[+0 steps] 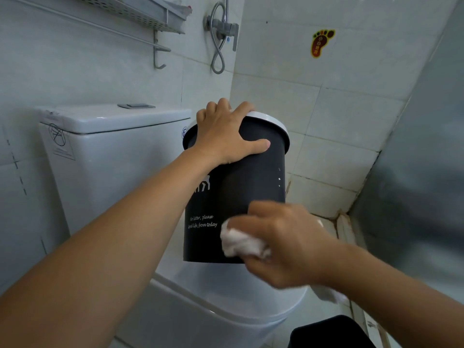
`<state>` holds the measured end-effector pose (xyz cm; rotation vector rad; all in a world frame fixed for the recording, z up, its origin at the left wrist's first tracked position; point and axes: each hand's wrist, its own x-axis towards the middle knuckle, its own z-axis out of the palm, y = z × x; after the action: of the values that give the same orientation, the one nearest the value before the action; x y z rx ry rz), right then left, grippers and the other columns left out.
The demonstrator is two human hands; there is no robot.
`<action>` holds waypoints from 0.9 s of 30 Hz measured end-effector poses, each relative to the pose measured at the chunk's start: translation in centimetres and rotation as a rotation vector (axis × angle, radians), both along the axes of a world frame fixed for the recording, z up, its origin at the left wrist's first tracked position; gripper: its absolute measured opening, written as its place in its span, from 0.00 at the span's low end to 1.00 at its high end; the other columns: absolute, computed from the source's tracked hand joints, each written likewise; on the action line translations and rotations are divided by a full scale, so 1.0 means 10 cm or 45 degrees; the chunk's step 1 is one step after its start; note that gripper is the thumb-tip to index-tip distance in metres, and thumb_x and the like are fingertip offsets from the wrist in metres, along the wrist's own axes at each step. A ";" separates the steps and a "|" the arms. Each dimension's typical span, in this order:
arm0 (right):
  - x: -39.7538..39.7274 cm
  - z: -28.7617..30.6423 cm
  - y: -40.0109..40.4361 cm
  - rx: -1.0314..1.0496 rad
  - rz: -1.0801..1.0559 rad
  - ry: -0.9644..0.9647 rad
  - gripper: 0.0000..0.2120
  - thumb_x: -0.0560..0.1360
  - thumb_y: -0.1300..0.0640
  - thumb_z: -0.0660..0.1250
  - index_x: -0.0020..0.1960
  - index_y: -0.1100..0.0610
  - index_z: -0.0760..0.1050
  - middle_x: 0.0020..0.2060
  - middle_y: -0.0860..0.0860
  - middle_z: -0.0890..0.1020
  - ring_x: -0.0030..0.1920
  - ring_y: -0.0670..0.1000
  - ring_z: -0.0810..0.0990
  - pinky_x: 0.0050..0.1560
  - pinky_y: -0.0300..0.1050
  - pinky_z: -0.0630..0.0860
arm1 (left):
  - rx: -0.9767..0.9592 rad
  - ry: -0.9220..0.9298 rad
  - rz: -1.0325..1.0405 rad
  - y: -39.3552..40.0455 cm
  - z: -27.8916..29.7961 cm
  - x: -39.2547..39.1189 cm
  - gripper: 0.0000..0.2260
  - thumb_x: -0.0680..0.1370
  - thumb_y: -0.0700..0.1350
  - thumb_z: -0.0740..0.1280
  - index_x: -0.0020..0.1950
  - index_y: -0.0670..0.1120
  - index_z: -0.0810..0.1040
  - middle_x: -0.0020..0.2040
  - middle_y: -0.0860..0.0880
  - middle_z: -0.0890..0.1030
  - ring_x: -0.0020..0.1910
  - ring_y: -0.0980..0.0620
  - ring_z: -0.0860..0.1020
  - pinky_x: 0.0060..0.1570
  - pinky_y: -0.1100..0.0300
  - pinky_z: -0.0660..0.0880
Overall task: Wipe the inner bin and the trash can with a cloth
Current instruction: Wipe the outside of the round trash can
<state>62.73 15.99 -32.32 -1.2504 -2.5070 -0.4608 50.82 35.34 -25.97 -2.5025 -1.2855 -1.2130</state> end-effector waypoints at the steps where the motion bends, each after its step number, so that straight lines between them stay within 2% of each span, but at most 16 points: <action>1: -0.01 -0.05 -0.05 -0.027 0.029 -0.028 0.16 0.71 0.47 0.69 0.58 0.44 0.80 0.40 0.45 0.75 0.38 0.48 0.73 0.34 0.43 0.70 | 0.006 0.003 -0.006 -0.01 0.00 0.00 0.34 0.69 0.74 0.67 0.71 0.60 0.69 0.57 0.50 0.66 0.61 0.44 0.67 0.66 0.51 0.61; 4: 0.05 0.02 0.06 0.076 -0.037 0.074 0.15 0.72 0.46 0.69 0.58 0.45 0.80 0.41 0.46 0.76 0.37 0.50 0.74 0.34 0.45 0.72 | 0.015 0.000 -0.011 -0.03 0.00 0.01 0.34 0.69 0.74 0.68 0.70 0.60 0.69 0.57 0.50 0.66 0.60 0.44 0.67 0.66 0.50 0.61; 8: 0.21 0.25 0.47 0.369 -0.308 0.469 0.15 0.75 0.42 0.66 0.57 0.48 0.79 0.40 0.47 0.76 0.36 0.51 0.75 0.35 0.51 0.76 | 0.002 -0.017 -0.002 -0.03 -0.01 -0.02 0.36 0.67 0.75 0.67 0.69 0.60 0.69 0.56 0.50 0.67 0.60 0.43 0.68 0.66 0.50 0.61; 10: 0.27 0.21 0.53 0.410 -0.388 0.608 0.15 0.75 0.42 0.66 0.56 0.49 0.80 0.40 0.47 0.76 0.37 0.51 0.76 0.37 0.53 0.77 | -0.001 -0.028 0.016 0.00 -0.02 -0.04 0.35 0.67 0.76 0.67 0.69 0.60 0.69 0.56 0.49 0.68 0.60 0.44 0.68 0.65 0.50 0.62; 12: 0.24 0.08 0.41 0.384 -0.345 0.595 0.16 0.74 0.44 0.67 0.59 0.48 0.80 0.41 0.47 0.77 0.38 0.51 0.77 0.37 0.52 0.77 | -0.014 -0.047 0.015 0.02 -0.03 -0.07 0.34 0.67 0.75 0.67 0.68 0.60 0.69 0.56 0.49 0.68 0.60 0.43 0.68 0.65 0.50 0.62; 15: 0.16 -0.17 0.06 0.189 -0.100 0.403 0.19 0.72 0.50 0.72 0.62 0.46 0.80 0.44 0.47 0.79 0.40 0.51 0.77 0.36 0.50 0.76 | -0.032 -0.068 -0.035 0.03 -0.04 -0.12 0.33 0.68 0.74 0.68 0.68 0.60 0.69 0.56 0.50 0.66 0.60 0.45 0.66 0.66 0.51 0.61; 18: 0.17 -0.31 -0.09 0.120 0.039 0.230 0.18 0.73 0.50 0.73 0.62 0.47 0.81 0.43 0.47 0.78 0.39 0.48 0.75 0.34 0.48 0.74 | -0.027 -0.071 -0.083 0.00 -0.03 -0.13 0.34 0.67 0.74 0.67 0.68 0.60 0.69 0.56 0.51 0.66 0.58 0.48 0.64 0.64 0.53 0.59; 20: 0.24 -0.25 -0.01 0.160 0.016 0.288 0.16 0.74 0.50 0.73 0.62 0.48 0.82 0.43 0.47 0.79 0.39 0.49 0.77 0.34 0.49 0.75 | -0.044 -0.078 -0.105 -0.02 -0.01 -0.10 0.35 0.64 0.74 0.66 0.67 0.59 0.70 0.55 0.51 0.66 0.57 0.49 0.63 0.63 0.54 0.58; 23: 0.35 -0.04 0.24 0.308 -0.162 0.523 0.15 0.75 0.47 0.70 0.60 0.48 0.82 0.43 0.48 0.79 0.40 0.52 0.79 0.37 0.53 0.78 | -0.084 -0.111 -0.129 -0.04 0.02 -0.08 0.35 0.62 0.74 0.66 0.65 0.58 0.71 0.55 0.51 0.66 0.57 0.48 0.64 0.62 0.55 0.59; 27: 0.44 0.13 0.55 0.390 -0.382 0.767 0.14 0.75 0.41 0.67 0.56 0.47 0.80 0.41 0.47 0.80 0.42 0.50 0.80 0.43 0.54 0.79 | -0.140 -0.164 -0.096 0.03 -0.01 -0.24 0.37 0.61 0.74 0.66 0.65 0.58 0.71 0.57 0.51 0.67 0.61 0.46 0.66 0.61 0.56 0.59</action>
<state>67.15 21.53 -31.06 -1.3883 -1.6944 -0.4325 48.42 35.65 -26.03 -2.6096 -1.3320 -1.3774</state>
